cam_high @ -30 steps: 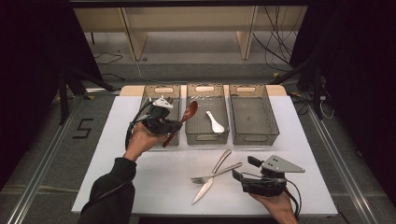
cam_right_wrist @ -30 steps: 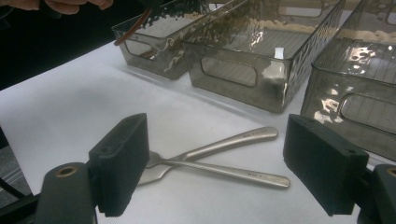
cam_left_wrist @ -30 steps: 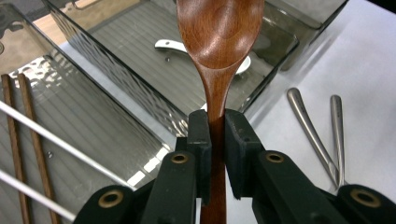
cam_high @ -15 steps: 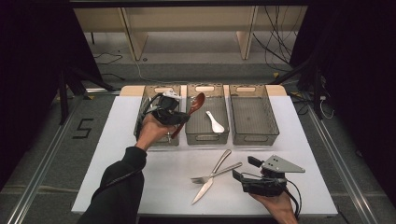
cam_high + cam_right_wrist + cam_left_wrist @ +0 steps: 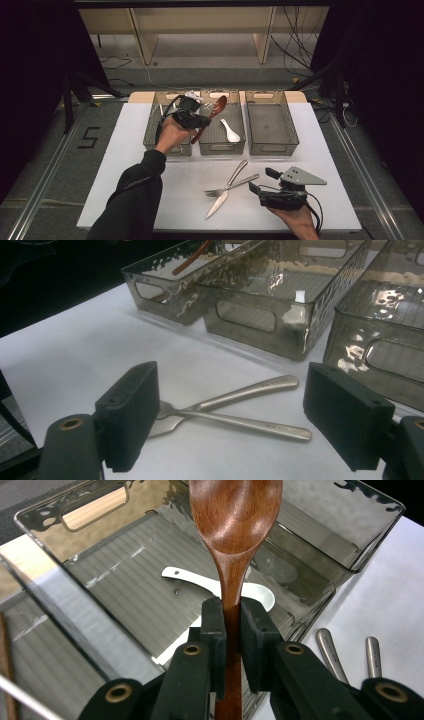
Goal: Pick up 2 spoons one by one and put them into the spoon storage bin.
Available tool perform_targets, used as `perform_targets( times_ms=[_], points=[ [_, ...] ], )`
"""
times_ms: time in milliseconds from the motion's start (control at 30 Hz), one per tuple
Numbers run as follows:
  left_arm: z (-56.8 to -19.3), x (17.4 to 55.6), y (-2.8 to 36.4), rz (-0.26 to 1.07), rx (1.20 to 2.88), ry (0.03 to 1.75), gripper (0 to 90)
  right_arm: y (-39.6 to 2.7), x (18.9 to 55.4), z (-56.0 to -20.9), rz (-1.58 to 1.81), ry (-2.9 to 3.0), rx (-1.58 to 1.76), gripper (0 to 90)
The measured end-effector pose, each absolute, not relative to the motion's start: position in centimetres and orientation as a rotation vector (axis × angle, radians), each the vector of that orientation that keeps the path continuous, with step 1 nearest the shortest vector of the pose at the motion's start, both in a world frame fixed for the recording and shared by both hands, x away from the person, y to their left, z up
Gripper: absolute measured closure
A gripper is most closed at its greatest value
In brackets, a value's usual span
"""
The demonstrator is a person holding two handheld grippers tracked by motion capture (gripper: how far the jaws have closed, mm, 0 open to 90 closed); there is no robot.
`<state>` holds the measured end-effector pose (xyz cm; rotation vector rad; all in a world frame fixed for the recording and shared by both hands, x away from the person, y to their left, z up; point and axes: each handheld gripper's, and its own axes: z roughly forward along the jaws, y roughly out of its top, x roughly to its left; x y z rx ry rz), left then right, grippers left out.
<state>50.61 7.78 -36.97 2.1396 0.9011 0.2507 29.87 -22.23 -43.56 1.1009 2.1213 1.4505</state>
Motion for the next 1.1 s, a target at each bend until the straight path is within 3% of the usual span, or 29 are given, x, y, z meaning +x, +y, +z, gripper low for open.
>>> perform_targets(
  times_ms=[1100],
  points=[
    [-38.6,53.3,5.6,0.234,2.088,0.972,80.7,-22.2,29.9,-43.7,1.453,2.138,1.092,23.4]
  ],
)
